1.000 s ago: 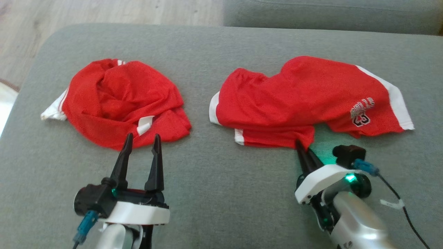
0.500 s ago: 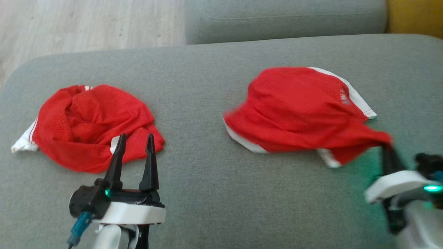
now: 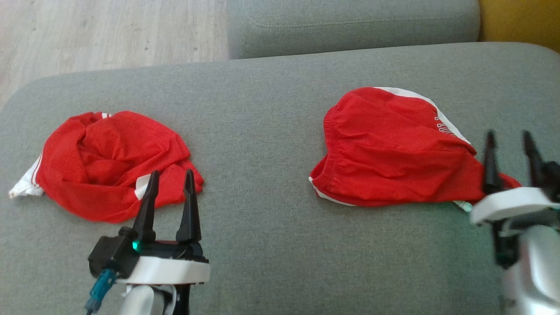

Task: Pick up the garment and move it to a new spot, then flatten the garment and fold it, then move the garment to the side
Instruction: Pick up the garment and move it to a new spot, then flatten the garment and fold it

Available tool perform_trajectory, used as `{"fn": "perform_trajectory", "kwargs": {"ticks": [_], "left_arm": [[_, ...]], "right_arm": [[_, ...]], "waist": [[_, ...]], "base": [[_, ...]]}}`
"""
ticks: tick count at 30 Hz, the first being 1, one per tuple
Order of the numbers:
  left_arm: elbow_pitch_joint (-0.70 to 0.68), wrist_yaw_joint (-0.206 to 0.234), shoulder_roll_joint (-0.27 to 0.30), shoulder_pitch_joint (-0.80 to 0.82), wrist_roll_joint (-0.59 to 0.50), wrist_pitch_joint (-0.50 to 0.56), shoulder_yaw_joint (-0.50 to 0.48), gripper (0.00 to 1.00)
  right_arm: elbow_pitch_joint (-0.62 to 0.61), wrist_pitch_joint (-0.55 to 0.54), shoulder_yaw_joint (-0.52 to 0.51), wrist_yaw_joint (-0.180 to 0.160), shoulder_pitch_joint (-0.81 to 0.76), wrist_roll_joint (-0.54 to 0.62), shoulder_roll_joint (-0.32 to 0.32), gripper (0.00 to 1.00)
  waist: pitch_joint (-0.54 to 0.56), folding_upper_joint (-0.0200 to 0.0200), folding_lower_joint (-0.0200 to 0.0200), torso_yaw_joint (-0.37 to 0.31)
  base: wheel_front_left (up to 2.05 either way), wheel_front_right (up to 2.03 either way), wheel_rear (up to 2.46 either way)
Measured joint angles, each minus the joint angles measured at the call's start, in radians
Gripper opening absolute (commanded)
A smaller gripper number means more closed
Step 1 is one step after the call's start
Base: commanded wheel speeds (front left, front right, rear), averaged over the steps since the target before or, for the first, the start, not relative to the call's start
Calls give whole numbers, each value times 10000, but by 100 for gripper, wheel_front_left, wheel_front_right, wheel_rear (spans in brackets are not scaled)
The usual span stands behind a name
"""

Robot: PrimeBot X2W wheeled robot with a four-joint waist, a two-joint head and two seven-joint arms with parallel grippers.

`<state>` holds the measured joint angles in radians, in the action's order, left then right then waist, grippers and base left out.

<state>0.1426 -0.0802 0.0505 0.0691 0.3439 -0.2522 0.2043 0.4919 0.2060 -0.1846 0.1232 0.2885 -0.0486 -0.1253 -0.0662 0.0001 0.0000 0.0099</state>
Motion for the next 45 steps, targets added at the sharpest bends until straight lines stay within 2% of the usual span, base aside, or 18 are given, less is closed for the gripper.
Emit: {"fn": "perform_trajectory", "kwargs": {"ticks": [5, 9, 16, 19, 29, 35, 45], "left_arm": [[-17, -4, 0, -144, -2, 0, -38, 100], [-75, -6, 0, -151, -2, 0, -35, 100], [-100, -82, 0, -151, -6, -2, -23, 100], [-50, -90, 0, -152, -6, 0, -10, 100], [40, -167, 0, -180, -8, 0, 188, 100], [123, -174, 0, -163, -8, 0, 236, 100], [236, -217, 0, -32, -6, 0, 408, 100]], "right_arm": [[-1360, 349, 1296, 0, -630, -499, 594, 100], [-2370, 435, 2420, 0, -1560, -1101, 715, 100], [-3271, 447, 3501, 0, -2483, -1707, 740, 100], [-3292, 447, 3760, 0, -2759, -1701, 752, 100], [-3358, 447, 3680, 0, -2752, -1576, 752, 100], [-2683, 447, 4042, 0, -2269, -1129, 752, 100], [330, 447, 5047, 2, -896, -541, 742, 100]], "waist": [[35, 0, 0, -149], [80, 0, 0, -266], [147, 0, 0, -328], [208, 0, 0, -314], [54, 0, 0, 7], [-165, 0, 1, 302], [-546, 0, 1, 782]], "base": [[0, 0, 0], [0, 0, 0], [0, 0, 0], [0, 0, 0], [0, 0, 0], [0, 0, 0], [0, 0, 0]]}}
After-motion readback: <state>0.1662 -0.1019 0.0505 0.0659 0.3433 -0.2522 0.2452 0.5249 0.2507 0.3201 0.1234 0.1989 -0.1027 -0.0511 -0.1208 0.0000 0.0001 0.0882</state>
